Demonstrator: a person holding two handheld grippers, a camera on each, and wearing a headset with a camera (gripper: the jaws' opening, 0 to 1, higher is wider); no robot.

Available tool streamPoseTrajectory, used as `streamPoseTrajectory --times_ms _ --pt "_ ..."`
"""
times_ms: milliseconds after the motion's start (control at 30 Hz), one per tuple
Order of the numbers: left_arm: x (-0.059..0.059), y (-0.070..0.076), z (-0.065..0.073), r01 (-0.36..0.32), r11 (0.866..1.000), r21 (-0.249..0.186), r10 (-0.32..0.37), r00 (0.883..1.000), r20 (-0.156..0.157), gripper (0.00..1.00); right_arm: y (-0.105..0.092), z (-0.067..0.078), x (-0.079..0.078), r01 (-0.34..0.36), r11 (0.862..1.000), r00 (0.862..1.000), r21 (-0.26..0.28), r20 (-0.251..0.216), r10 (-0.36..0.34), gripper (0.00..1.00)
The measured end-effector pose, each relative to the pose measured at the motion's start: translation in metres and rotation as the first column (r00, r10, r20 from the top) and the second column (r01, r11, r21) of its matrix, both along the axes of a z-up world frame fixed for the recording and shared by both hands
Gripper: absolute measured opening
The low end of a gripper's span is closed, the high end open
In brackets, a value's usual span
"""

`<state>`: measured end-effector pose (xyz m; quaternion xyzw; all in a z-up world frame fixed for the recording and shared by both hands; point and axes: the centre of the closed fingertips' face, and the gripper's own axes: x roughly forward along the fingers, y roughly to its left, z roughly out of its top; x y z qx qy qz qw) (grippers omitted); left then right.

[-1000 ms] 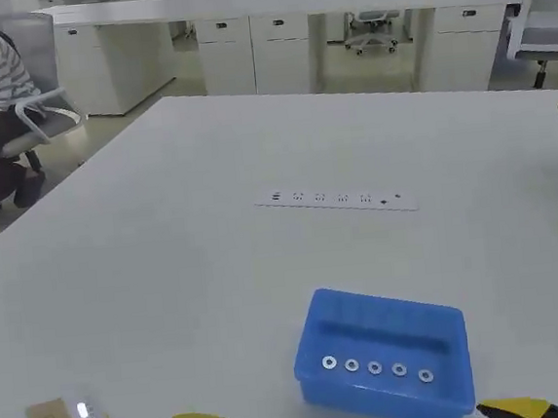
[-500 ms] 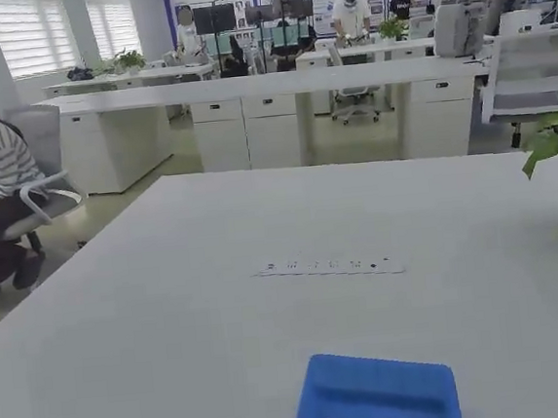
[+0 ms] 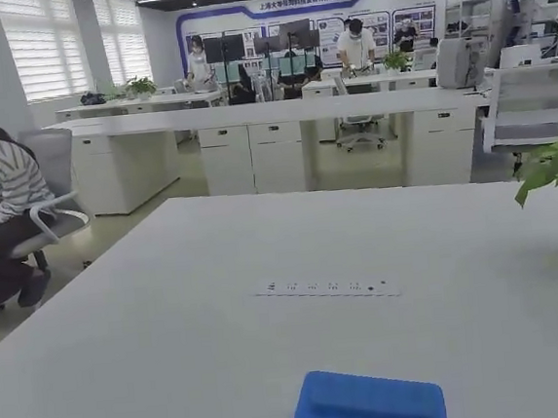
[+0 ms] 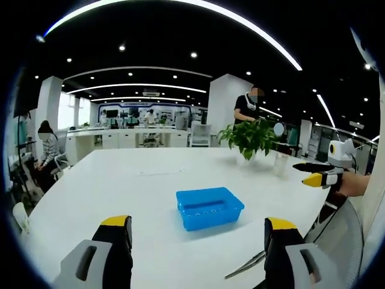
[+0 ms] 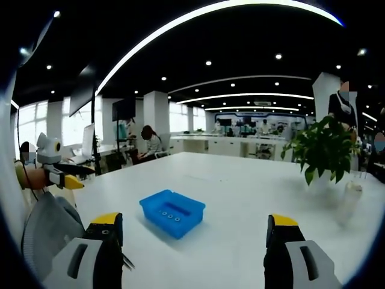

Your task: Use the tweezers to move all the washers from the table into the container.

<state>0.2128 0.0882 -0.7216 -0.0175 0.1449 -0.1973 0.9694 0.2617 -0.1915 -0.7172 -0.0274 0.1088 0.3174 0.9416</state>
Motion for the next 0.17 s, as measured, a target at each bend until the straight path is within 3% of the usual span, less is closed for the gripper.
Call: streamPoseTrajectory --times_ms 167 --pt "0.0020 0.0053 0.0124 -0.041 0.999 -0.008 0.041 0.998 0.043 0.98 0.0017 -0.0027 0.0048 -0.007 1.000 1.000 0.009 -0.011 0.008 0.99"
